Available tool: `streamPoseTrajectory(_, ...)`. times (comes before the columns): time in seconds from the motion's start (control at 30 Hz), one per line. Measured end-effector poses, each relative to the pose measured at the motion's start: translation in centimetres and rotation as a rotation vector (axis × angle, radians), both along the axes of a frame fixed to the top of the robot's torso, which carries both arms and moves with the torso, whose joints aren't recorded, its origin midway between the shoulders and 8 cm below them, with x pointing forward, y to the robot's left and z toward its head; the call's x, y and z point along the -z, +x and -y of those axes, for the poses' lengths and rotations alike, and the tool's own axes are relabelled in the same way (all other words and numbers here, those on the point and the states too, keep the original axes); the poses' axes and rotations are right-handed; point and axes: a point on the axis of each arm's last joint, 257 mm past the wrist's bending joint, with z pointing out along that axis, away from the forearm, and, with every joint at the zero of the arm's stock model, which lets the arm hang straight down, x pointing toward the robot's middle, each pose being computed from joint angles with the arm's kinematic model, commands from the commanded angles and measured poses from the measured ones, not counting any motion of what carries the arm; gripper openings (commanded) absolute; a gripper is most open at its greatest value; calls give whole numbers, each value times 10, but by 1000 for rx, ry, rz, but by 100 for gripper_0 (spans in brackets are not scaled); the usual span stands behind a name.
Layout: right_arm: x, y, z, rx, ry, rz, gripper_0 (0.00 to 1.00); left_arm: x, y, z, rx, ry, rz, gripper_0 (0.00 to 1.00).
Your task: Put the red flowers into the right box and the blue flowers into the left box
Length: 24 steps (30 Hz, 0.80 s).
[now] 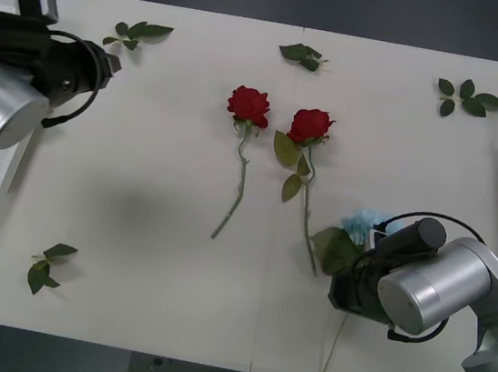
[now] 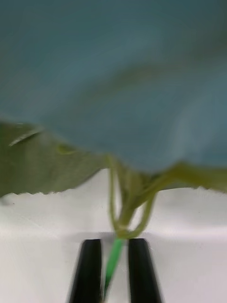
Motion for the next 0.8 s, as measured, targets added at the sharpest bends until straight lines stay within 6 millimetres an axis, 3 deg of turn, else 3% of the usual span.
streamPoseTrajectory(0.1, -3, 1, -1, -4, -2, 10, 0, 7, 11, 24, 4, 21, 15, 100)
streamPoseTrajectory(0.23, -20, 5, -9, -31, 1, 48, 0, 25, 24, 59, 33, 21, 22, 100)
streamPoseTrajectory(0.57, -97, 6, -27, -182, 74, 153, 0, 65, 38, 125, 124, 130, 28, 100)
streamPoseTrajectory(0.8, -148, 18, -31, -322, 151, 247, 0, 86, 44, 166, 164, 186, -4, 100)
